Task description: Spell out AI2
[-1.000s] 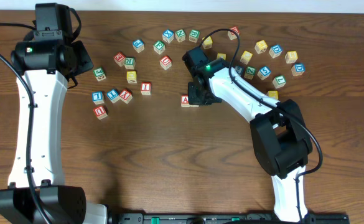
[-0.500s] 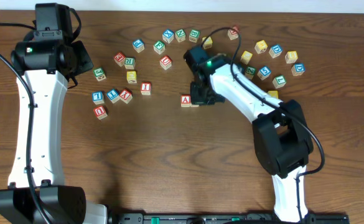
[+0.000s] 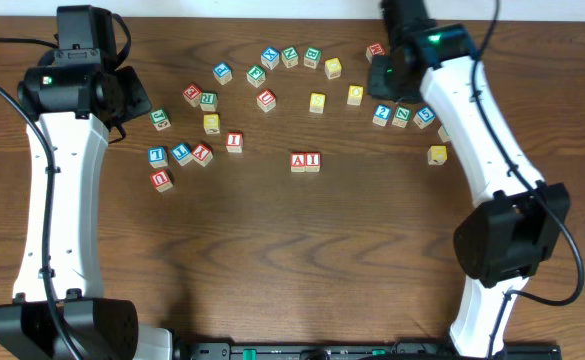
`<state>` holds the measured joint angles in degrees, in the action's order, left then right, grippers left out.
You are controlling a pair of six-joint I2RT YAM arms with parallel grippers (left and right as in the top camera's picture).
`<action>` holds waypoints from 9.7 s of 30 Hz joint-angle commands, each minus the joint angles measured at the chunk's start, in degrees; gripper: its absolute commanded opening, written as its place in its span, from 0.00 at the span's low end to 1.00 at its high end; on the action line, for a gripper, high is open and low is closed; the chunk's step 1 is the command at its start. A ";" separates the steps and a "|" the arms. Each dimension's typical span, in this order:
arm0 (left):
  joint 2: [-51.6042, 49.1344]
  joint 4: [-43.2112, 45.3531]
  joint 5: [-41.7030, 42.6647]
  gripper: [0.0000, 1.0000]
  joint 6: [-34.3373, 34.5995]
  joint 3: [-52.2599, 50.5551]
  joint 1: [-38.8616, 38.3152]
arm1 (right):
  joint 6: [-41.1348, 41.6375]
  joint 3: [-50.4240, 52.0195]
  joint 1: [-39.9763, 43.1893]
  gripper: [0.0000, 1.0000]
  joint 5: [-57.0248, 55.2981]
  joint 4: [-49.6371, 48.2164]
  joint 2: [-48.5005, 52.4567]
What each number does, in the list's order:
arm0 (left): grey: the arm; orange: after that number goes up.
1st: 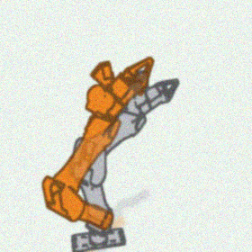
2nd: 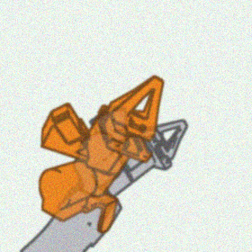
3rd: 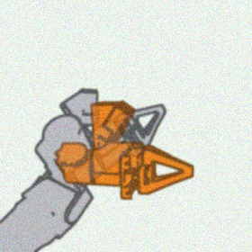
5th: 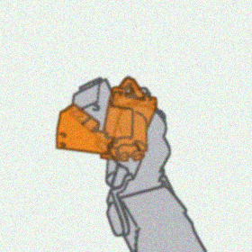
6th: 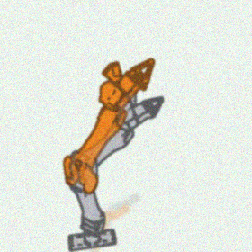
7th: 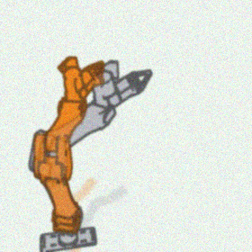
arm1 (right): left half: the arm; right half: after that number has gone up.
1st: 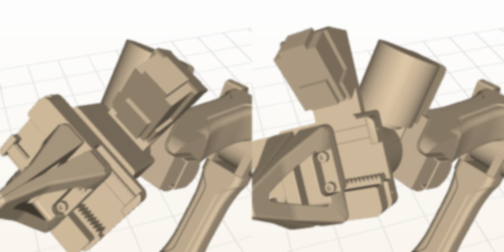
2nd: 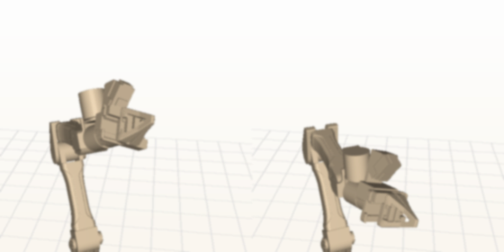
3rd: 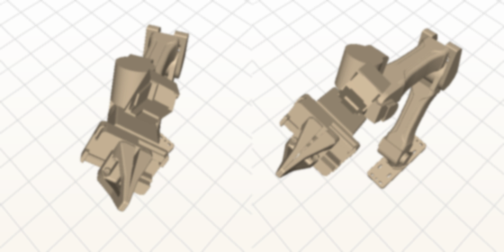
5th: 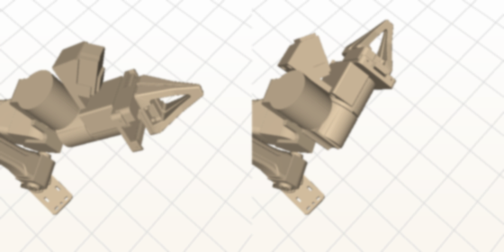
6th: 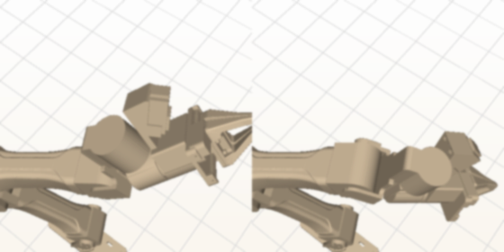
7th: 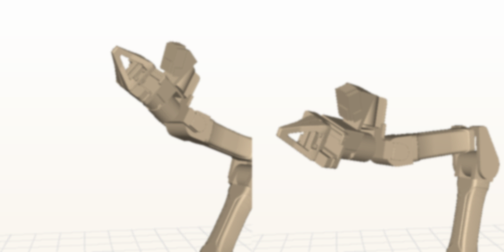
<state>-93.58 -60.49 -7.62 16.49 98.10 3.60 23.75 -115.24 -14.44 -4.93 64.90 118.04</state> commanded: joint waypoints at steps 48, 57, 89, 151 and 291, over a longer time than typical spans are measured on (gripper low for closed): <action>-0.72 -0.31 1.18 0.49 0.28 -0.50 -0.02 | 6.67 0.76 2.34 0.47 4.48 -8.20 16.48; -0.72 -0.31 1.18 0.49 0.28 -0.50 -0.02 | 6.62 0.76 2.34 0.46 4.50 -9.20 16.92; -0.72 -0.55 1.18 0.49 0.26 -0.50 -0.02 | 4.72 7.48 1.38 0.36 2.29 -15.39 17.14; -0.72 -0.52 1.18 0.49 0.28 -0.50 -0.02 | 1.49 17.59 -13.05 0.28 7.87 -9.20 9.03; -6.86 18.53 20.96 0.08 1.60 -22.25 -17.55 | -4.74 30.29 -1.73 0.01 23.65 -19.47 -0.57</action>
<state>-97.60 -42.11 12.27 17.80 76.18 -13.28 19.44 -86.08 -16.75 16.14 46.28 117.60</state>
